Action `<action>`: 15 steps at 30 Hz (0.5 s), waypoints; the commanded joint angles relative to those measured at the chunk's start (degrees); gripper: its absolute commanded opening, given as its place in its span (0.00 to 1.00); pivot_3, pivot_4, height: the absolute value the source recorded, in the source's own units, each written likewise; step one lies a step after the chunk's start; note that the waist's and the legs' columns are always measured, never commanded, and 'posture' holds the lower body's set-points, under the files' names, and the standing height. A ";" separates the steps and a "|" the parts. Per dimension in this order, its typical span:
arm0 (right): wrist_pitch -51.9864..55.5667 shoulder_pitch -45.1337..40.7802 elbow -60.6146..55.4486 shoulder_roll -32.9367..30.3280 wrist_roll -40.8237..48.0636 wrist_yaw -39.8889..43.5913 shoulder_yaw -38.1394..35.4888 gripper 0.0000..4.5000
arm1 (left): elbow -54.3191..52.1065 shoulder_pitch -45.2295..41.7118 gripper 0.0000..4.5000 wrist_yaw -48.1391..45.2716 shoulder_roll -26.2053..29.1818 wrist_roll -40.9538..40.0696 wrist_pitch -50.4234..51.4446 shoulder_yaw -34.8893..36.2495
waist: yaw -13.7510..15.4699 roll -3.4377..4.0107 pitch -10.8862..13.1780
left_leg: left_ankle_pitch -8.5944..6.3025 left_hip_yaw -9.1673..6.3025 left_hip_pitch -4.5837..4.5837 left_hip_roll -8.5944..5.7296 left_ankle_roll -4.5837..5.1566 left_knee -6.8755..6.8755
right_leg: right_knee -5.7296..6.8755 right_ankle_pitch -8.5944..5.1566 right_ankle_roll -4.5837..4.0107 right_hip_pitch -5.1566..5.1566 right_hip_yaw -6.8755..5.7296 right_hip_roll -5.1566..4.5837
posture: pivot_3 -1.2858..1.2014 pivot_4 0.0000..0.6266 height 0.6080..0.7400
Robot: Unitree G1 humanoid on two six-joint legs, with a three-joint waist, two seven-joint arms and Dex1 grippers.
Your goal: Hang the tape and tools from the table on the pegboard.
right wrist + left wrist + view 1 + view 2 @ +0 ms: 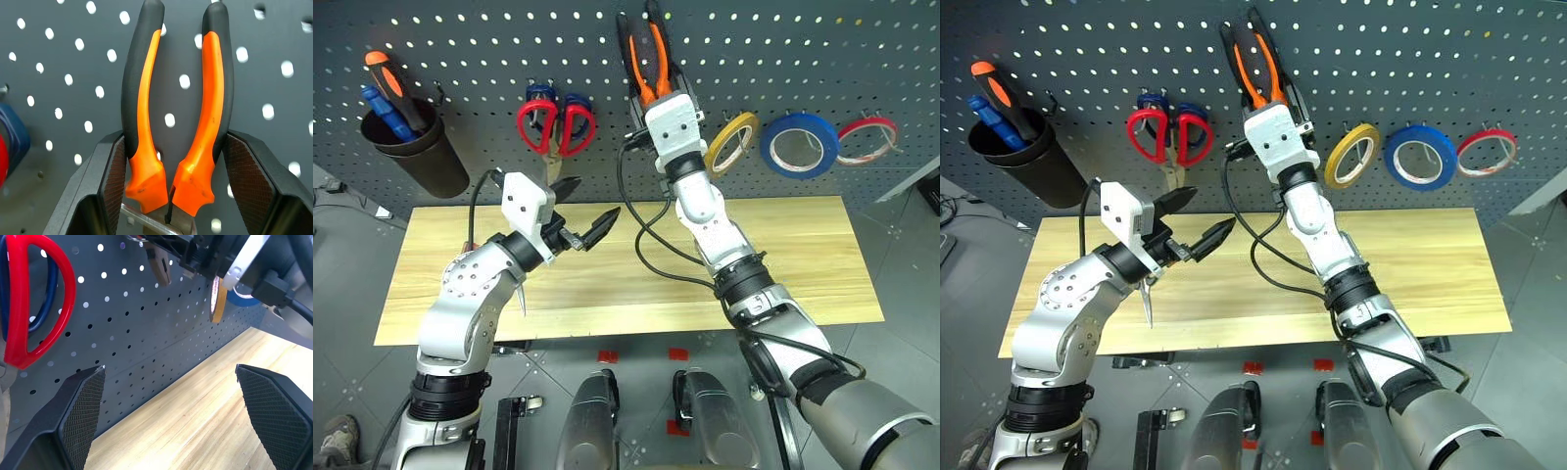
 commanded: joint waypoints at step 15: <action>18.09 12.92 -24.47 1.49 4.01 11.40 1.84 1.00 | 1.06 -0.78 1.00 2.90 -2.42 4.49 -1.80 -1.23 | -0.15 -0.02 -0.01 | 0.00 -0.06 0.07 -0.02 0.01 0.02 | -0.09 0.00 0.00 0.14 -0.05 -0.01 | 0.52 0.54 1.00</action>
